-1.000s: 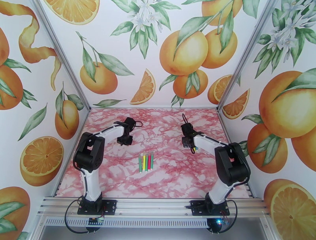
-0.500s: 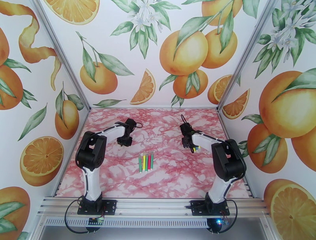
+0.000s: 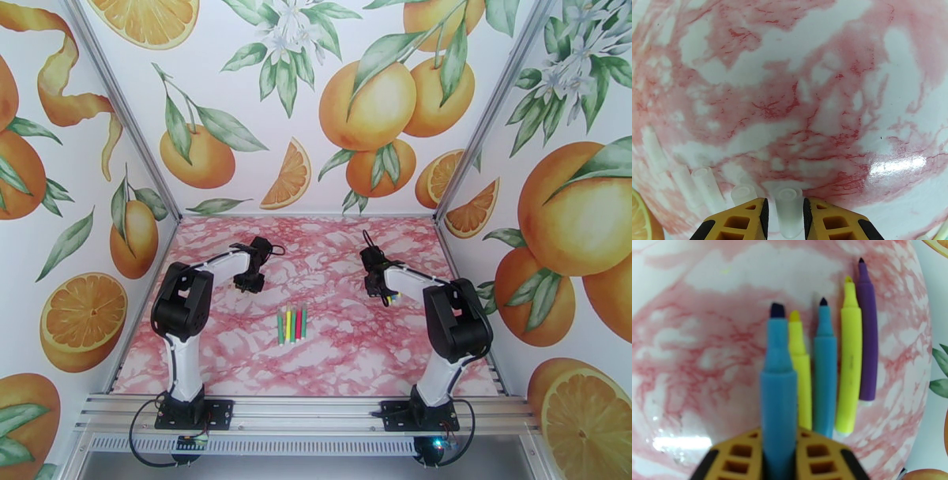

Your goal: Open the pen caps

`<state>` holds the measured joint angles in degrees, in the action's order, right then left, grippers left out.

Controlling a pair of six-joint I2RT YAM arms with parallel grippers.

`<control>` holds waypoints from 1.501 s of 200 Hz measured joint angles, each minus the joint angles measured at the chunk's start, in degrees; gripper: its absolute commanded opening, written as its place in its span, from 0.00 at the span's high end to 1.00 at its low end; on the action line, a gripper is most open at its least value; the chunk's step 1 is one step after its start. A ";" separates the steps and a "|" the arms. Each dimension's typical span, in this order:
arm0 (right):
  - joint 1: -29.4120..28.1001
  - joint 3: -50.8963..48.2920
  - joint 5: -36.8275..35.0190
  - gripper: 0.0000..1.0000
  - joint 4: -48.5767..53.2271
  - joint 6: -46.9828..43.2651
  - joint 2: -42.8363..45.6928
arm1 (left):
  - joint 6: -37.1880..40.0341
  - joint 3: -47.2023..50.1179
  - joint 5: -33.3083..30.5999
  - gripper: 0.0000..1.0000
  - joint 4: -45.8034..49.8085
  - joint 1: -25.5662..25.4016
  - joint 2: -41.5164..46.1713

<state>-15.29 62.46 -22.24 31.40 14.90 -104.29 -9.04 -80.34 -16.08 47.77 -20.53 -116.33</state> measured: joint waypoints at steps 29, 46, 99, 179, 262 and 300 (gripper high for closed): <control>0.00 0.00 -0.50 0.74 0.11 0.00 0.00 | 0.02 0.00 0.13 0.68 0.02 0.00 0.02; 0.00 0.00 -0.55 0.74 0.11 0.00 0.00 | 0.00 0.00 0.35 0.67 0.00 0.00 0.04; 0.00 0.00 -0.76 0.73 0.11 0.00 0.04 | 0.02 0.02 2.34 0.66 -0.26 -0.11 1.33; -0.09 -0.96 2.14 0.63 -0.26 0.02 7.58 | 0.00 1.88 7.08 0.60 -4.42 0.02 9.46; -7.76 -2.27 7.89 0.61 -1.97 1.07 12.17 | -0.07 7.87 14.29 0.53 -12.74 0.28 15.15; -12.20 -2.32 11.26 0.60 -3.13 2.23 12.17 | -0.26 11.32 18.10 0.49 -17.55 0.55 17.68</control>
<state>-27.49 60.14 -10.98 28.27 17.12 -92.12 -9.30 -69.01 2.02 30.22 -19.99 -98.65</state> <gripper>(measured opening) 0.399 0.504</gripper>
